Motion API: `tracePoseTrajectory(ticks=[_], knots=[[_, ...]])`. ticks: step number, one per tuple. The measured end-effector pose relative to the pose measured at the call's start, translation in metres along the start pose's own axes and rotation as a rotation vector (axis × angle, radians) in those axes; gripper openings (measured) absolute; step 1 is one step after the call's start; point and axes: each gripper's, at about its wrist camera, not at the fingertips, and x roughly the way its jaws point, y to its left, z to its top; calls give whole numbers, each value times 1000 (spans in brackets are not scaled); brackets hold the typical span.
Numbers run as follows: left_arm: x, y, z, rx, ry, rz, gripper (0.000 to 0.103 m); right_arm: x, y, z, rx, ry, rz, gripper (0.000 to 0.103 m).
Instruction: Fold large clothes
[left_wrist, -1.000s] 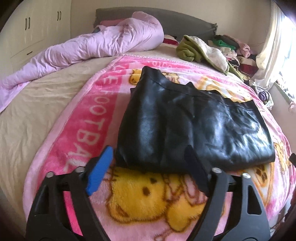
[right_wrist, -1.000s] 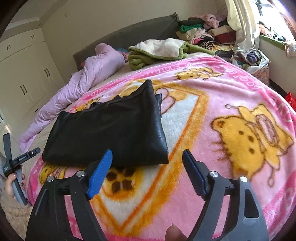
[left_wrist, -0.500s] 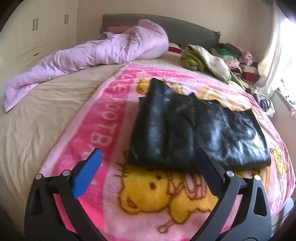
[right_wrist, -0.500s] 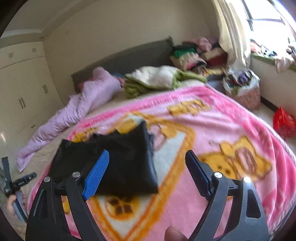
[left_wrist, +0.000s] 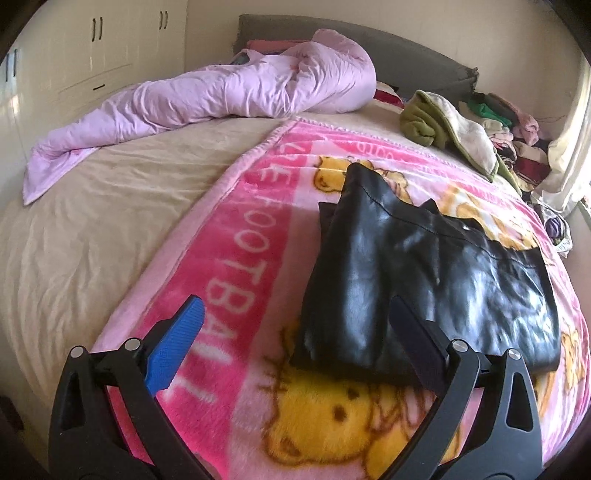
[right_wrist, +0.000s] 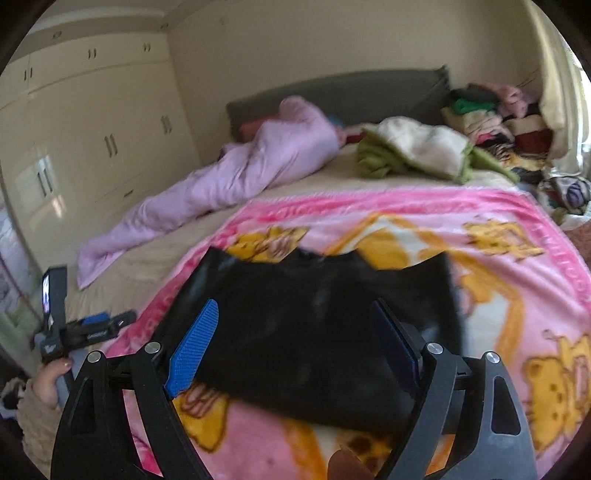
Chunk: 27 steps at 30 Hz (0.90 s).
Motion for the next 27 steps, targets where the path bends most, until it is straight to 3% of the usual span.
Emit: tracePoseTrajectory(ticks=[2,5,10,12,27], knots=[[13,-6,5,-8,10,-8,93,20,9,-5,4,43,5,73],[28,-17,12,-6,26,-5,93,39,19,-12,-6,82,7,58],[39,-35,14,37,18,-14,93,65,25,-30,-21,148,0,17],[44,-40,14,49,17,-13,93,71,27,-36,-43,167,-8,10],[81,-38,18,86,73,11,93,131,21,-86,-68,370,-30,8]])
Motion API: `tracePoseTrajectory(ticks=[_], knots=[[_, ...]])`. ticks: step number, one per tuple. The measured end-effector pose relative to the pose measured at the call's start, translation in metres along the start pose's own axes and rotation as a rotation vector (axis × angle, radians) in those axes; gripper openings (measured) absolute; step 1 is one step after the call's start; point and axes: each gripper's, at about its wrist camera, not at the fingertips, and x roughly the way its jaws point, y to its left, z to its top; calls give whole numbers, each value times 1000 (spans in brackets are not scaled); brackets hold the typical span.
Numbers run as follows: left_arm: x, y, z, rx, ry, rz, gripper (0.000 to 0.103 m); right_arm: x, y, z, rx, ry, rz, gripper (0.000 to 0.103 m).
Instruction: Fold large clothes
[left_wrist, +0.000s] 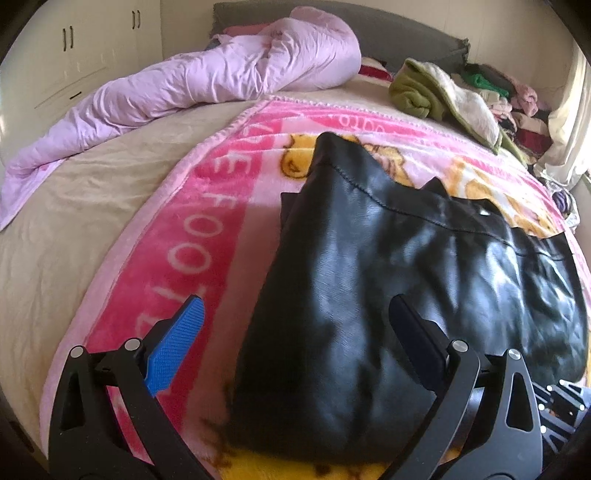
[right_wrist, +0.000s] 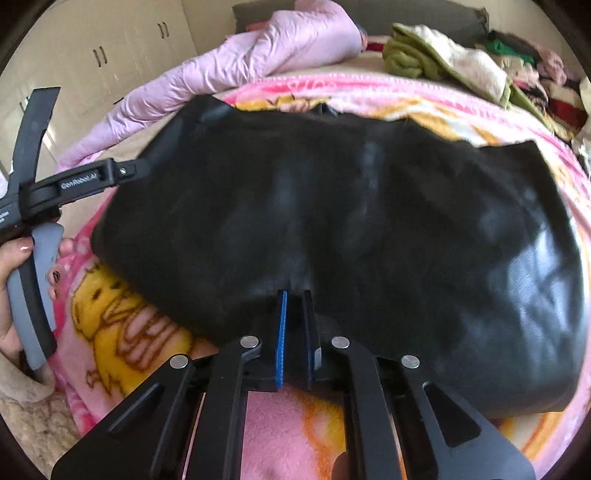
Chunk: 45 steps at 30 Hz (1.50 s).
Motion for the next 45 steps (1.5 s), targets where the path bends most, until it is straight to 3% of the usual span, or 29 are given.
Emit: tracePoseTrajectory(ticks=[3,8,10,12,15,18,22,25,26,29,34,38,41,43,44,45], knots=[[21,6,7,-20,60,16,93,14,-6,-2,15,14,7,7],[42,9,5,-52,93,-57,94,15,-14,1,33,38,57,7],[44,10,4,-47,92,-75,88,10,-20,13,54,81,96,6],[44,11,2,-65,100,-133,71,-3,-26,29,88,65,134,6],[43,5,1,-53,92,-157,61,-24,-28,61,68,-57,87,6],[41,0,1,-31,75,-148,58,-17,-33,95,83,-88,86,6],[40,2,-1,-35,61,-162,58,19,-34,130,83,-59,-3,6],[38,2,0,-32,48,-170,58,53,-48,137,103,10,-80,6],[38,4,0,-33,48,-176,59,65,-53,138,106,43,-73,6],[38,10,-2,-46,65,-186,80,87,-58,135,101,93,-63,6],[35,24,-9,-89,99,-227,88,95,-64,130,131,101,-43,6],[39,26,-16,-131,123,-248,89,86,-67,130,175,76,-6,6],[40,29,-18,-159,122,-269,89,45,-67,124,208,20,70,10],[43,31,-18,-180,125,-287,88,12,-54,106,152,-24,91,17],[44,30,-18,-187,124,-296,82,3,-50,98,132,-34,92,17],[42,28,-17,-184,119,-309,68,-8,-42,84,103,-38,114,19]])
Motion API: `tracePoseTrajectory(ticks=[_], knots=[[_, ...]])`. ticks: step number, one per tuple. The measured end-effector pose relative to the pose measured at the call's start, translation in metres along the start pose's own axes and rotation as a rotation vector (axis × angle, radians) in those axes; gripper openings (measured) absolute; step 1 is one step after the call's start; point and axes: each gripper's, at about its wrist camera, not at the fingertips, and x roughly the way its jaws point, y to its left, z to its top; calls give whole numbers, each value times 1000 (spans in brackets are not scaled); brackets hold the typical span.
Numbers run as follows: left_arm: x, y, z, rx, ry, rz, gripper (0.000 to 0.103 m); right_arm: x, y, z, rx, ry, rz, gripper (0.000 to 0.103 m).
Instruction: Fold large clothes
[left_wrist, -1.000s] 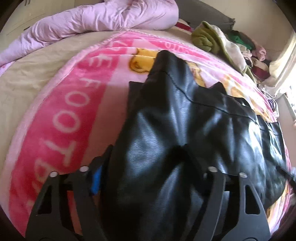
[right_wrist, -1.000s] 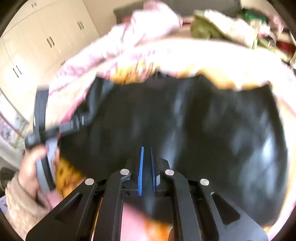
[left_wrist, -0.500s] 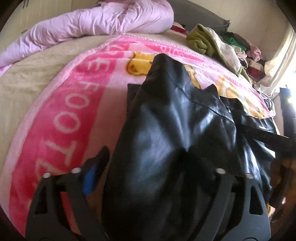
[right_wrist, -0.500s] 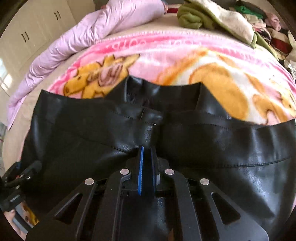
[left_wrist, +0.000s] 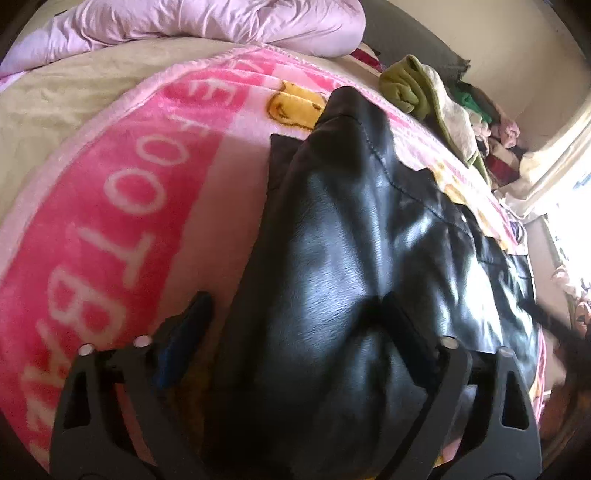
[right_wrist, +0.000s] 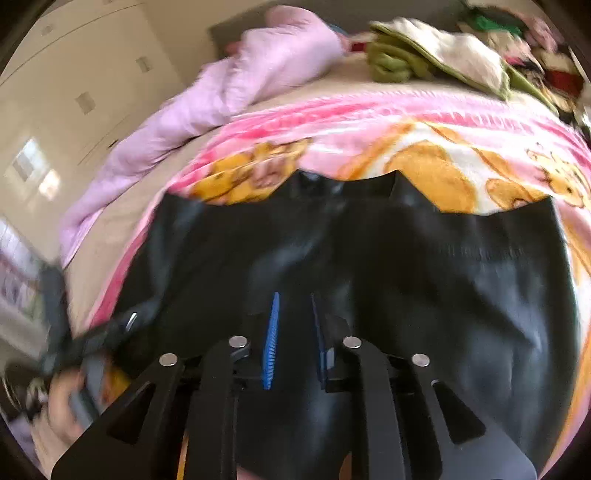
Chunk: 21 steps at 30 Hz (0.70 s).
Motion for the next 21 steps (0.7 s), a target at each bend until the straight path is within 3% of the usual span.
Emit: tracePoseTrajectory(ticks=[3,7,9,11,13,17,19,21], knots=[[-4,-8,-1,26,-7,-10,55,-4,6,-33,-7,30,-10,21],[-9,-12,-2,43,-20,-25,44,20,1,-58,22,83,-33,21],[-13,-16,-3,54,-35,-21,37,23,-8,-60,94,74,-3,21],[-18,-19,-3,61,-53,-20,33,18,-5,-57,75,60,-3,22],[-22,-20,-2,63,-65,-27,31,2,5,-59,26,8,-14,38],[-35,-24,-2,65,-96,-54,27,-33,39,-75,-123,-125,-15,58],[-40,-28,0,74,-111,-62,25,-42,62,-87,-225,-177,-39,82],[-44,-30,0,78,-118,-67,25,-42,81,-97,-313,-217,-96,89]])
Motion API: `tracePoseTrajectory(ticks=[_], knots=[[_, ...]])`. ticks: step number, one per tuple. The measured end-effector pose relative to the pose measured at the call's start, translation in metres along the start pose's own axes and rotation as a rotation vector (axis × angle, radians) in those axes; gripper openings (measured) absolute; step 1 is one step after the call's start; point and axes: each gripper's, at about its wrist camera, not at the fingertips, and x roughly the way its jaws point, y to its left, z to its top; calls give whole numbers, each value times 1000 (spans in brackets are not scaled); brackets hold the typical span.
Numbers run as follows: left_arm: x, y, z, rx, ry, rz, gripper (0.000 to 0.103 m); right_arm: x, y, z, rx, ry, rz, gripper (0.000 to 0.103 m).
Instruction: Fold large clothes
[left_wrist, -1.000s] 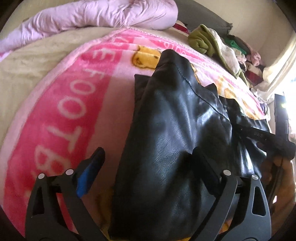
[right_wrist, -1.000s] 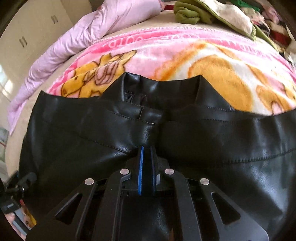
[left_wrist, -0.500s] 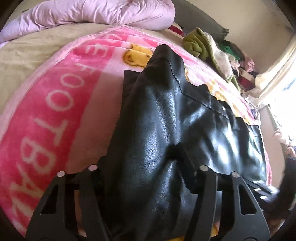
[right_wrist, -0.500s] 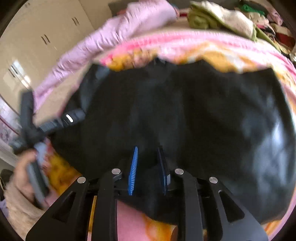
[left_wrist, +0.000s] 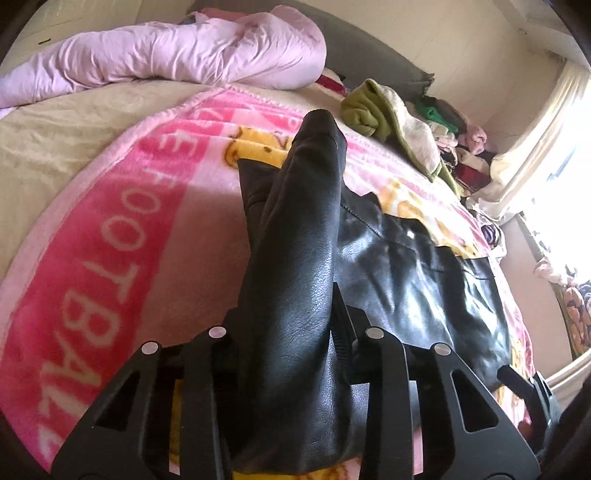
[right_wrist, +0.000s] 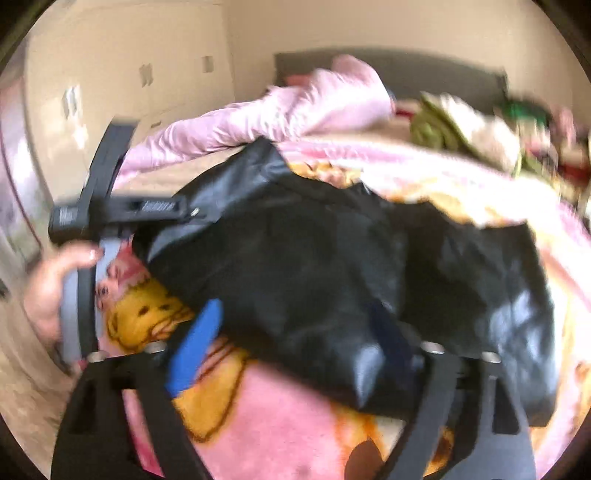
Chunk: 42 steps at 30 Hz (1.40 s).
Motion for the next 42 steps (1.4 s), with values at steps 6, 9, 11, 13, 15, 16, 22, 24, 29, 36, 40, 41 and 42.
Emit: tracePoseTrajectory(ticks=[6,9,11,13,15,16,22,24,29,36,40,41,42], knots=[[-5,-3,3,3,-15,-19,25,25,57,-10,-231,10,-71,91],[-7,-3,3,0,-20,-27,25,42,79,-12,-325,5,-120,91],[-6,-1,4,-8,-18,-34,25,53,89,-12,-357,6,-132,91],[-5,0,5,-10,-15,-36,25,64,93,-12,-357,3,-144,91],[-6,0,5,-14,-15,-42,25,72,96,-11,-359,-4,-174,91],[-6,0,6,-14,-16,-43,25,76,97,-9,-360,-9,-188,91],[-11,-2,7,-9,-35,-52,25,74,91,-5,-330,-71,-185,84],[-13,-6,8,1,-42,-48,25,67,91,-6,-330,-92,-173,74],[-20,-13,14,-3,-56,-70,30,49,98,-6,-338,-146,-156,37],[-60,-30,27,-55,-175,-165,74,15,79,8,-253,-206,-177,21],[-97,-42,33,-92,-309,-121,78,-11,62,10,-194,-250,-196,19],[-96,-44,35,-96,-302,-96,78,-17,58,9,-183,-263,-203,19],[-94,-45,35,-105,-292,-66,78,-23,54,9,-170,-277,-210,19]])
